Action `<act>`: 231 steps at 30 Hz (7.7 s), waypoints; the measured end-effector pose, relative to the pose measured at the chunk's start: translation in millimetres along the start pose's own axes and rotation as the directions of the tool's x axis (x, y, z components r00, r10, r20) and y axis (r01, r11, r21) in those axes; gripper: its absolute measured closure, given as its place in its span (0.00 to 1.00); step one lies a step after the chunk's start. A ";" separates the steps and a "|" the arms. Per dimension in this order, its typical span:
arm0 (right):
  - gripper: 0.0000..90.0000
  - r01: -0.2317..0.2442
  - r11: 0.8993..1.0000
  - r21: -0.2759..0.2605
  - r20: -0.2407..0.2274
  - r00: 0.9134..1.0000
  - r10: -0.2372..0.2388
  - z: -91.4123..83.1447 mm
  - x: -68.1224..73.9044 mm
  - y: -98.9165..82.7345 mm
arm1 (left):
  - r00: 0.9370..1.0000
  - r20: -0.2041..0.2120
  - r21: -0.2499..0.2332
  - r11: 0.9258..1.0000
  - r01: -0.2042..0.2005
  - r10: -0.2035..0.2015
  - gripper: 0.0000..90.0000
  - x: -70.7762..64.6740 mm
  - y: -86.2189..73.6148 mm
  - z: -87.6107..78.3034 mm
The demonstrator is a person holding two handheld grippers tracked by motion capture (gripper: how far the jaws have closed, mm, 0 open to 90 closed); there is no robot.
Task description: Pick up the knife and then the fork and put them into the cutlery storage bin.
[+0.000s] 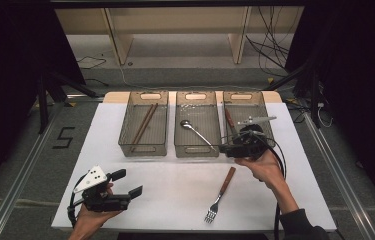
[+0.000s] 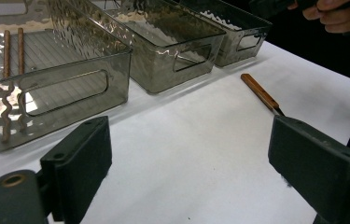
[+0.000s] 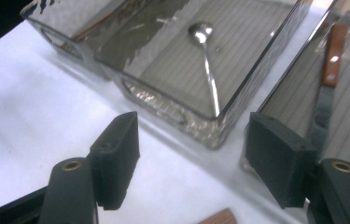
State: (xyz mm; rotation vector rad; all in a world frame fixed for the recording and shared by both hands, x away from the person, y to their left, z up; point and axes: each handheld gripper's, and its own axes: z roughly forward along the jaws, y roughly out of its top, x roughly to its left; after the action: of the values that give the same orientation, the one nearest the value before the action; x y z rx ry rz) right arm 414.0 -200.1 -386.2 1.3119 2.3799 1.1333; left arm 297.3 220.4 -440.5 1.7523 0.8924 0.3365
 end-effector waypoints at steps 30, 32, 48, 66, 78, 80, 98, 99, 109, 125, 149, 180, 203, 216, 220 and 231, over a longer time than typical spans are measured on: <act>0.80 0.095 0.985 0.143 -0.030 0.995 -0.092 39.1 11.1 -41.7 | 1.000 0.004 0.003 1.000 -0.004 0.004 0.15 -0.9 -0.4 -0.8; 0.86 0.103 0.981 0.163 -0.003 0.995 -0.104 43.4 10.4 -43.6 | 1.000 0.006 0.002 1.000 -0.006 0.006 0.15 -1.2 -0.1 -0.7; 1.00 0.117 0.965 0.236 0.065 0.989 -0.136 60.3 0.9 -54.4 | 1.000 0.006 0.003 1.000 -0.007 0.007 0.15 -1.3 -0.2 -0.6; 1.00 0.064 0.953 0.296 0.109 0.989 -0.100 36.2 -8.7 -74.9 | 1.000 0.007 0.000 1.000 -0.004 0.004 0.15 -1.3 -0.1 -0.5; 1.00 0.047 0.945 0.323 0.115 0.989 -0.089 6.1 -2.6 -99.2 | 1.000 0.007 0.006 1.000 -0.009 0.009 0.15 -2.5 -0.2 1.2; 1.00 0.051 0.943 0.330 0.107 0.990 -0.091 2.8 -0.9 -101.8 | 1.000 0.007 0.006 1.000 -0.009 0.009 0.15 -2.4 -0.2 1.1; 0.61 0.199 0.923 0.328 -0.024 0.979 -0.202 -21.9 12.2 -95.5 | 1.000 0.008 0.011 1.000 -0.010 0.010 0.15 -2.1 -0.5 1.9; 0.54 0.218 0.918 0.332 -0.036 0.975 -0.219 -22.7 13.1 -93.9 | 1.000 0.007 0.009 1.000 -0.007 0.007 0.15 -2.1 -0.5 1.8; 0.35 0.344 0.834 0.432 -0.104 0.937 -0.333 -14.3 22.1 -97.4 | 1.000 0.008 0.012 1.000 -0.010 0.010 0.15 -2.0 -0.3 2.2; 0.49 0.414 0.752 0.514 -0.140 0.905 -0.403 5.6 32.9 -98.4 | 1.000 0.006 0.011 1.000 -0.011 0.011 0.15 -1.9 -0.3 1.9; 0.74 0.535 0.643 0.548 -0.222 0.834 -0.505 13.0 44.8 -97.1 | 1.000 0.007 0.014 1.000 -0.013 0.013 0.15 -2.5 -0.2 2.1; 0.87 0.493 0.755 0.432 -0.178 0.867 -0.465 -7.4 38.5 -77.3 | 1.000 0.001 0.010 1.000 -0.011 0.011 0.15 -1.6 -0.1 1.7; 0.87 0.284 0.924 0.257 -0.031 0.958 -0.286 -24.4 5.7 -23.1 | 1.000 -0.002 0.004 1.000 -0.003 0.003 0.15 -1.2 -0.2 1.2; 0.86 0.137 0.982 0.131 0.080 0.986 -0.148 -25.5 -25.4 20.5 | 1.000 -0.007 0.001 1.000 -0.005 0.005 0.15 -0.3 -0.1 0.4; 0.86 0.100 0.989 0.112 0.102 0.988 -0.112 -23.3 -33.9 31.1 | 1.000 -0.007 0.002 1.000 -0.006 0.006 0.15 -0.1 -0.1 0.2; 0.86 -0.016 0.998 0.061 0.156 0.988 0.006 -15.8 -56.8 55.9 | 1.000 -0.010 0.001 1.000 -0.004 0.004 0.15 0.2 -0.1 0.1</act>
State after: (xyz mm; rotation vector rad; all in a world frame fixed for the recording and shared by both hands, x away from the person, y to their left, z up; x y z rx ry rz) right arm 475.2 -235.7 -346.4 1.3806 2.3145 0.9294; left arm 297.5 220.5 -440.7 1.7547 0.8961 0.3484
